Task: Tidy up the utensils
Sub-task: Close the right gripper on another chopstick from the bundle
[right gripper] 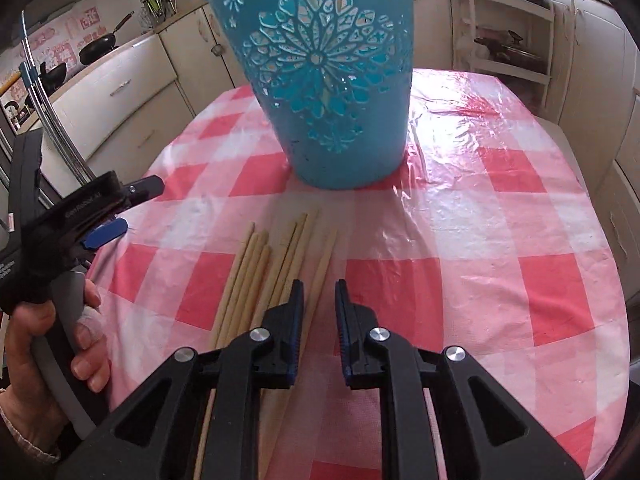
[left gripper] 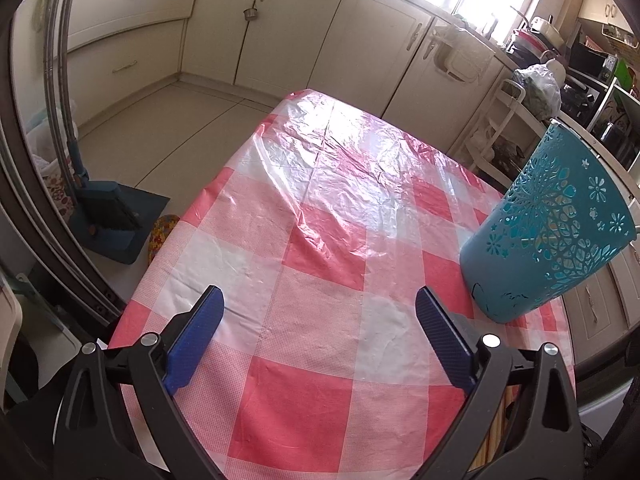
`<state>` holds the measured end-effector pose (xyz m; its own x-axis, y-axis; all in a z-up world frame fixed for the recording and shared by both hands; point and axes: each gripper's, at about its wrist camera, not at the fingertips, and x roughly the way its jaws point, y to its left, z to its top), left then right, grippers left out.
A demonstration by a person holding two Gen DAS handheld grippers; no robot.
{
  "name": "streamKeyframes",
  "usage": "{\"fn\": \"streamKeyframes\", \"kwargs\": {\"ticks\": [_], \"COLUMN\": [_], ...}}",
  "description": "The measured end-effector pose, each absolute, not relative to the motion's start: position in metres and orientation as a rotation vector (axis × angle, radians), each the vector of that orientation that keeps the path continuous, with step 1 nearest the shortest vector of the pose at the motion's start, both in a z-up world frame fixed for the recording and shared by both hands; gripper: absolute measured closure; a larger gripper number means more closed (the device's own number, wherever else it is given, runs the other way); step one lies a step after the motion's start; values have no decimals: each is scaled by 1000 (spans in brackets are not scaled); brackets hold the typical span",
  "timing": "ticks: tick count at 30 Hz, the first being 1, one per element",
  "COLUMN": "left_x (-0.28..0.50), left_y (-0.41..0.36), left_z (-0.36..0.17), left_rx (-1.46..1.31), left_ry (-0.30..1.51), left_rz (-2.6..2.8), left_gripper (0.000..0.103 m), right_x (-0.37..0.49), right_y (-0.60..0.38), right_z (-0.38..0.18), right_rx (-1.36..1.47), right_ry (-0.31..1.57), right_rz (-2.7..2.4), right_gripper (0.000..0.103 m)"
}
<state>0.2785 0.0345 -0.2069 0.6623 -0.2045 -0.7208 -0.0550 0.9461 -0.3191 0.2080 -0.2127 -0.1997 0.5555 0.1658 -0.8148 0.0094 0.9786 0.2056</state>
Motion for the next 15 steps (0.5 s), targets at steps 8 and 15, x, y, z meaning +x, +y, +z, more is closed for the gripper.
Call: {"fn": "streamKeyframes", "kwargs": {"ticks": [8, 15], "left_x": [276, 244], "left_y": [32, -15], "left_z": [-205, -198], "left_rx": [-302, -134], "left_ry": [843, 894], "left_rz": [-58, -183], "left_gripper": [10, 10], "right_x": [203, 197], "right_y": [-221, -254], "right_z": [-198, -200], "right_rx": [98, 172], "right_ry": [981, 956], "right_rz": [98, 75], "right_gripper": [97, 97]}}
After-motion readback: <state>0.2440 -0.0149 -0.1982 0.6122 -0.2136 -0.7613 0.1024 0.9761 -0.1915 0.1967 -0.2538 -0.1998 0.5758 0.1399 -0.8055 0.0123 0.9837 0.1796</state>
